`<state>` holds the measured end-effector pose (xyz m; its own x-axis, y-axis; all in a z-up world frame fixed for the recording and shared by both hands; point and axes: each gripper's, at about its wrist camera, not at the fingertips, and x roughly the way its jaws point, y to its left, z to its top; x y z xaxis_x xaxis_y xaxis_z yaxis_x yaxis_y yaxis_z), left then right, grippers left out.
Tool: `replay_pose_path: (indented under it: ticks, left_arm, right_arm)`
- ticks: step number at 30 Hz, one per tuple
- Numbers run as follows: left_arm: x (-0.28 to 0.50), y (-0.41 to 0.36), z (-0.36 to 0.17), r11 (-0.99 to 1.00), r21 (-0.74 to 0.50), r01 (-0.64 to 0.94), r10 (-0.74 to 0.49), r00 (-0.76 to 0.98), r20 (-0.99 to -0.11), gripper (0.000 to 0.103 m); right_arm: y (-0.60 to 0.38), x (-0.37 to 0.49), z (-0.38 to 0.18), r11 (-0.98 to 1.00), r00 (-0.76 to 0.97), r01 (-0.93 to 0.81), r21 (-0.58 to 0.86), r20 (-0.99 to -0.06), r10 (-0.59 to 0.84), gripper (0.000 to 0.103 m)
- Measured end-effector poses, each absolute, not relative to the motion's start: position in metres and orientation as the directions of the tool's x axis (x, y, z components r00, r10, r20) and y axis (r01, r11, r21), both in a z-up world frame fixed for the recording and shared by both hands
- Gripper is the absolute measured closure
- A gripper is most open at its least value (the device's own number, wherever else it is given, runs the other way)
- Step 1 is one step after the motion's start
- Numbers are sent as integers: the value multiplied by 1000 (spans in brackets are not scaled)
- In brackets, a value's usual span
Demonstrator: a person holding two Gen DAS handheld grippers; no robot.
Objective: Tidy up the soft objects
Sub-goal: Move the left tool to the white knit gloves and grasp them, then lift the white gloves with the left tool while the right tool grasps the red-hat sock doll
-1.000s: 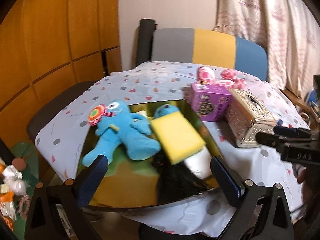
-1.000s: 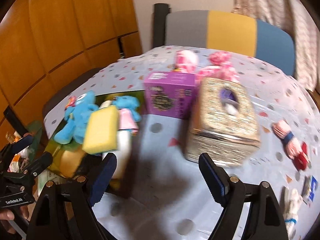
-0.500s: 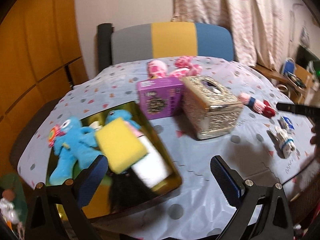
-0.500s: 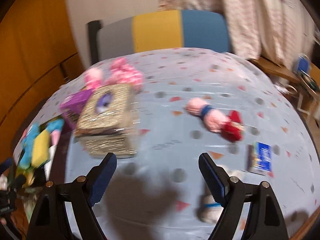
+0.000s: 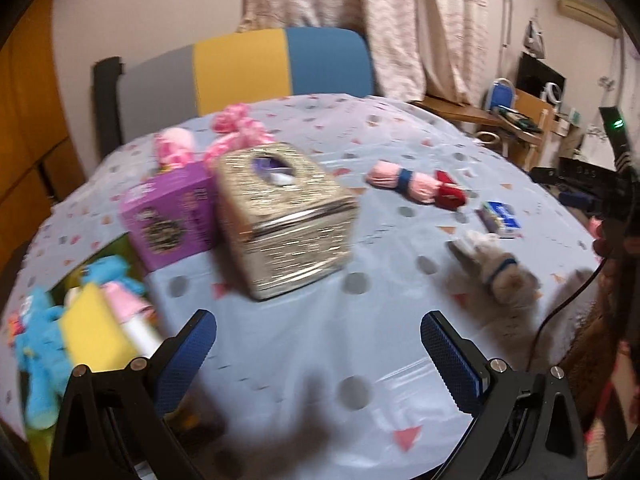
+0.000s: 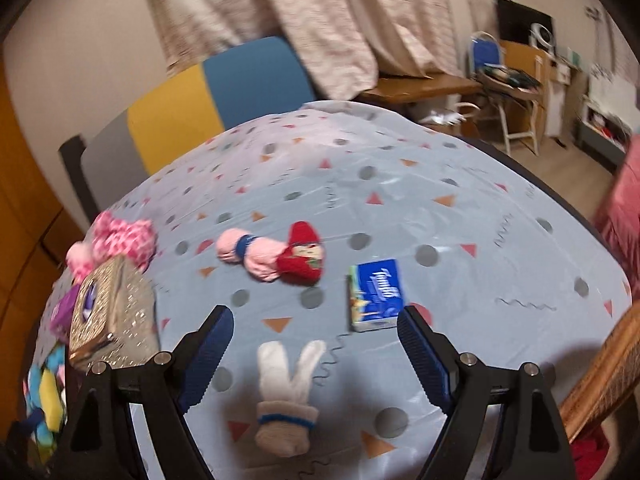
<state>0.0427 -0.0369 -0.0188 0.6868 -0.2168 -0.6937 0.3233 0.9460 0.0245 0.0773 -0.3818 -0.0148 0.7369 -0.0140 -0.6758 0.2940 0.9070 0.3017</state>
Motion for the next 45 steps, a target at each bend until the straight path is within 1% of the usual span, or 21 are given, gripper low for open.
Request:
replay_pose_path:
  ticks: [1, 5, 7, 8, 10, 11, 15, 19, 27, 32, 33, 34, 35, 36, 38, 41, 43, 45]
  left_arm:
    - [46, -45, -21, 939, 20, 343, -231, 675, -701, 0]
    - [59, -77, -31, 903, -26, 428, -309, 607, -732, 2]
    - [66, -89, -35, 887, -63, 458, -349, 573, -742, 4]
    - [70, -95, -36, 879, -84, 469, -368, 555, -746, 6]
    - [78, -108, -39, 867, -120, 483, -398, 527, -751, 7]
    - [81, -111, -40, 864, -130, 486, -406, 520, -751, 7]
    - [98, -137, -47, 847, -187, 498, -446, 475, -759, 15]
    - [111, -165, -53, 823, -223, 523, -477, 420, -772, 20]
    - [124, -215, -65, 765, -318, 561, -551, 313, -774, 20]
    - [136, -245, -83, 765, -309, 565, -524, 268, -808, 20]
    - [138, -250, -90, 766, -311, 563, -517, 251, -818, 23]
    - [140, -253, -94, 766, -314, 561, -513, 239, -824, 31]
    - [141, -256, -100, 762, -320, 564, -510, 217, -832, 53]
    - [140, -256, -104, 759, -317, 569, -506, 209, -837, 60]
    - [134, -250, -103, 744, -325, 583, -533, 224, -816, 67]
    - [126, -235, -99, 748, -289, 597, -524, 264, -810, 67]
    - [123, -216, -98, 751, -290, 592, -526, 272, -806, 67]
    - [116, -197, -97, 765, -255, 591, -509, 311, -803, 67]
  right_arm:
    - [-385, 76, -17, 900, 734, 301, 314, -679, -9, 17]
    - [-400, 73, -29, 848, 732, 304, 435, -676, 84, 17]
    - [-410, 71, -39, 798, 737, 317, 512, -663, 133, 17]
    - [-414, 68, -41, 782, 738, 337, 525, -663, 128, 17]
    - [-419, 66, -40, 761, 766, 331, 559, -630, 130, 17]
    - [-420, 65, -41, 755, 771, 328, 568, -623, 134, 17]
    - [-420, 63, -39, 744, 792, 304, 595, -592, 151, 17]
    - [-421, 61, -38, 736, 805, 295, 609, -574, 152, 17]
    - [-424, 58, -40, 718, 816, 292, 631, -556, 156, 17]
    - [-425, 58, -40, 716, 819, 290, 635, -551, 157, 17]
    - [-425, 57, -40, 715, 821, 290, 636, -549, 156, 17]
    - [-426, 57, -40, 714, 821, 290, 638, -549, 157, 17]
    - [-426, 57, -41, 713, 820, 291, 639, -550, 158, 17]
    - [-427, 57, -41, 711, 819, 294, 639, -551, 157, 17]
    - [-427, 58, -41, 710, 816, 297, 638, -556, 158, 17]
    - [-426, 60, -42, 715, 805, 308, 627, -572, 155, 17]
    - [-425, 62, -43, 722, 794, 317, 615, -589, 152, 19]
    - [-422, 65, -44, 733, 778, 325, 597, -610, 152, 19]
